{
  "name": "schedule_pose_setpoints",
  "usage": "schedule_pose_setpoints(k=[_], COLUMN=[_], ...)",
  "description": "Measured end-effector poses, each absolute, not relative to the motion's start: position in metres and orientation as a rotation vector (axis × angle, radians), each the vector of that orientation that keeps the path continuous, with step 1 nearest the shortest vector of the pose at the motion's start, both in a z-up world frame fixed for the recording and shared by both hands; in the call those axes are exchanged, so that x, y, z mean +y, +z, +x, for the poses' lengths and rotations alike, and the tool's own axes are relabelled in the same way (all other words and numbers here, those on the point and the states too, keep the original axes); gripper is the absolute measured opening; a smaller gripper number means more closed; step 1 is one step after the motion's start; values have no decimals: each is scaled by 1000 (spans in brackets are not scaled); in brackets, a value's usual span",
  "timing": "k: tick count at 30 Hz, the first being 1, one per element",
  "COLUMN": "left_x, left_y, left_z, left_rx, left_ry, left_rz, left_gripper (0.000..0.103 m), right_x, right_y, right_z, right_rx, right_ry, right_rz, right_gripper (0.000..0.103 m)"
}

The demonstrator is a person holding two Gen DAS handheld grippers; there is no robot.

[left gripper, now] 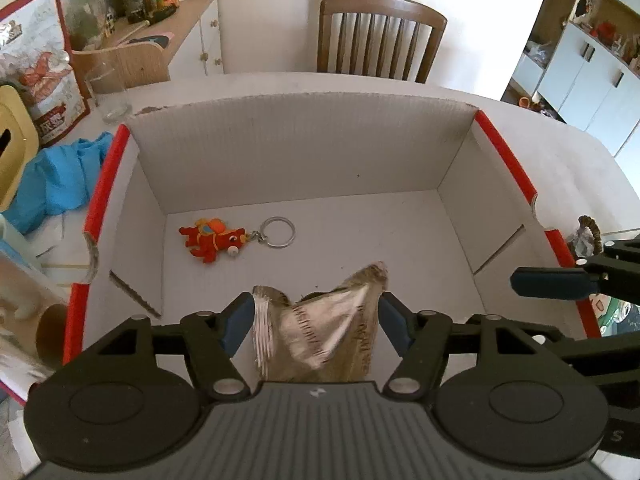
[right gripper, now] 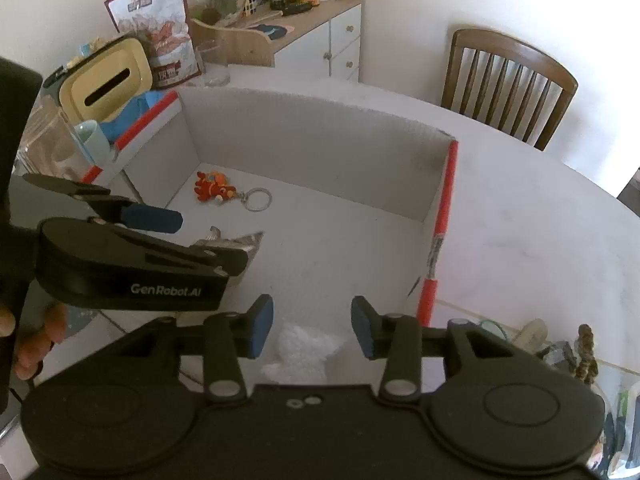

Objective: Organize objects
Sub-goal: 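Lower and open both tools to drop the foil bag and bead bag into the box, then move both tools back to the remaining items on the table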

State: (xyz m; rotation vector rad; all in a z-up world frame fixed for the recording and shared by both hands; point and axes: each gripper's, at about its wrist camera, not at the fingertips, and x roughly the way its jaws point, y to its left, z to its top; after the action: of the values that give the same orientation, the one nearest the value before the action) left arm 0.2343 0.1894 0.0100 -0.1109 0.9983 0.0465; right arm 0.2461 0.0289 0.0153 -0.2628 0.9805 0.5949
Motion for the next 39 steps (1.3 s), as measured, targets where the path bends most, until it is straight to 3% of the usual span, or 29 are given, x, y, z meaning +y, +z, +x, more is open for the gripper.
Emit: schedule_pose_setpoints(k=[9,11,19,36,39], left_x=[179,176,163,114,98], left_y=[36,40,56,76,77], left_z=[216,211,193,161,159], left_rx=[929,917,889,861,866], left_ry=[44,39,7,-32,-37], left_rz=[-97,-95,-93,-103,-113], left_gripper=[68,74,74,88,99], right_x=[11,6,-16,-84,-100], right_y=[33,38,56,78,80], right_z=[231,228,212,178,174], right_rx=[958,950,907,851,849], right_ry=[592,586,565,541,540], right_rz=[-215,-204,-157,-36,-22], right_gripper=[53,55,68,91,93])
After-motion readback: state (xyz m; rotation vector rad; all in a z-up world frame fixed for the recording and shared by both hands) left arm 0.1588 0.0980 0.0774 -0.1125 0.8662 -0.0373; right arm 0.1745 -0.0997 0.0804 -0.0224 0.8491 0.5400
